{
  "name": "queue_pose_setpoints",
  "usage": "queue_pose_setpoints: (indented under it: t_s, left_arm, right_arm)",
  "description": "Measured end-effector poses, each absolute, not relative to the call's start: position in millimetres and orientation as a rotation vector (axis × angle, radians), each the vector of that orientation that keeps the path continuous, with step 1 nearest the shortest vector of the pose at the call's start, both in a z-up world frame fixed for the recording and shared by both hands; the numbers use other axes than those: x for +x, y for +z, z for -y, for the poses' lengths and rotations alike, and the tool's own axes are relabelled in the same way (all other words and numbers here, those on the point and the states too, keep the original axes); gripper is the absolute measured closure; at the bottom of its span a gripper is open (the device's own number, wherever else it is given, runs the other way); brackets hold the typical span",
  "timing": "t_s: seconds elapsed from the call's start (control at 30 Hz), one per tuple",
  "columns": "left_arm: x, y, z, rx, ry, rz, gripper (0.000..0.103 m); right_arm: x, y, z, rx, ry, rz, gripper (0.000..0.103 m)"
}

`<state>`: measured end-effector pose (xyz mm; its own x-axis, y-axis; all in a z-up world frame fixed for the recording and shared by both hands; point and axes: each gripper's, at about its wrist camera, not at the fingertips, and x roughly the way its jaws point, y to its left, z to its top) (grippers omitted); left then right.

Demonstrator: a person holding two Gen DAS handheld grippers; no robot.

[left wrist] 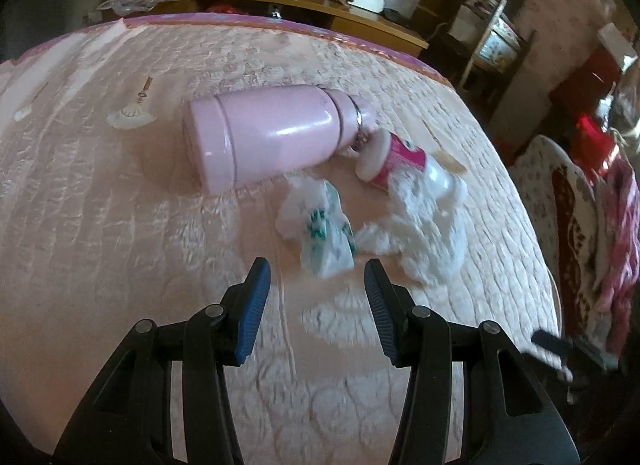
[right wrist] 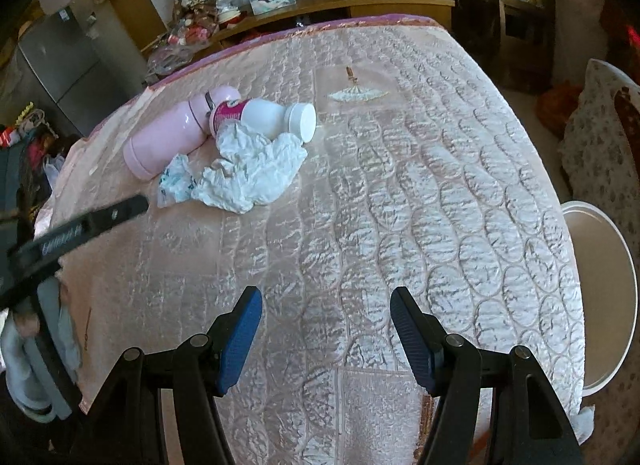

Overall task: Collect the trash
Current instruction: 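Move both tools back over the bed toward the plastic bag and tissue, then grasp the small plastic bag with the left tool while the right tool grasps the white tissue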

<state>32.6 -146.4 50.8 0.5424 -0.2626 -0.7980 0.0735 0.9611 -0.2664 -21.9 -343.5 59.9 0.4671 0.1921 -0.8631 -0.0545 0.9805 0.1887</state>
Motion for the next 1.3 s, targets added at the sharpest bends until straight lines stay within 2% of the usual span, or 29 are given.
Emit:
queue_pose_setpoints:
  t_s: [0.5, 0.53, 0.57, 0.63, 0.73, 1.3]
  left_arm:
    - [63.0, 29.7, 174.9, -0.136, -0.136, -0.982, 0.057]
    - [63.4, 29.9, 175.5, -0.134, -0.143, -0.981, 0.06]
    - [63.9, 30.1, 176.4, -0.128, -0.15, -0.982, 0.07]
    - [64.1, 29.4, 177.1, -0.117, -0.16, -0.989, 0.077]
    - [61.4, 30.3, 173.4, -0.117, -0.181, -0.987, 0.082]
    - [-5.4, 56.6, 141.6, -0.084, -0.292, -0.964, 0.084]
  right_arm:
    - [-23.6, 64.0, 350.1, 0.154, 0.176, -1.06, 0.038]
    - [-23.1, 63.8, 350.1, 0.156, 0.176, -1.061, 0.038]
    - [-22.1, 63.5, 349.7, 0.156, 0.179, -1.062, 0.038]
    - [-19.9, 63.2, 348.3, 0.152, 0.18, -1.062, 0.038]
    - [-15.1, 64.1, 344.2, 0.148, 0.187, -1.056, 0.038]
    - [66.7, 55.4, 269.3, 0.043, 0.259, -0.984, 0.038]
